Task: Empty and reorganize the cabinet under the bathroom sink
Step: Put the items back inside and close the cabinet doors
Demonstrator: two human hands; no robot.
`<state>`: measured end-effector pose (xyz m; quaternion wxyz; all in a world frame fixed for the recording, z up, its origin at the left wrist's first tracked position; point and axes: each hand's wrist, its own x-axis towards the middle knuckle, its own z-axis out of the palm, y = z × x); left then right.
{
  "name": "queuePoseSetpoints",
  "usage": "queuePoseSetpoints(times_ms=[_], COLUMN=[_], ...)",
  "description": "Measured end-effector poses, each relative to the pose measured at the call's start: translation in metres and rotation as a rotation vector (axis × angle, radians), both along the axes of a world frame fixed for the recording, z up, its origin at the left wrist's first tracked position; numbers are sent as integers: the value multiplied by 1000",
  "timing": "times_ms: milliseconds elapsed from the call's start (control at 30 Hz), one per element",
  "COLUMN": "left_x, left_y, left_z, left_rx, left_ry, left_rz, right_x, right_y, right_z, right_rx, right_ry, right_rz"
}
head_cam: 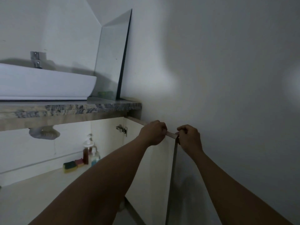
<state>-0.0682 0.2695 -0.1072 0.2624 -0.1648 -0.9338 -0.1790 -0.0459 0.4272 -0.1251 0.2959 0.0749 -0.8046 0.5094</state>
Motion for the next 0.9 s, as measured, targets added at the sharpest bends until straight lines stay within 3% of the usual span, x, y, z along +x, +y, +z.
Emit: queuePoseSetpoints(times_ms=[100,200,300,400,567,767,900], left_x=[20,43,69,90,107,115,112], left_y=[-22,-54,-88,-120,-177,-235,-253], left_z=[7,15,26,40,56,46,44], left_rx=[11,39,49,46,13,-101,-176], left_ry=[1,-74,-200,-366,-469,-326,-247], left_rz=[-6,9,15,49,191,273,400], right_x=[15,30,37,39,29,-9,-40], right_y=[-24,-51,-81,-119,-180,-240,-266], right_z=[10,13,8,3,2,-2,-10], right_rx=[-76,-264,-229,-170,-41,345,406], right_ry=[-107,-363,-528,-556,-464,-127,24], right_rz=[136,367,531,617,695,639,695])
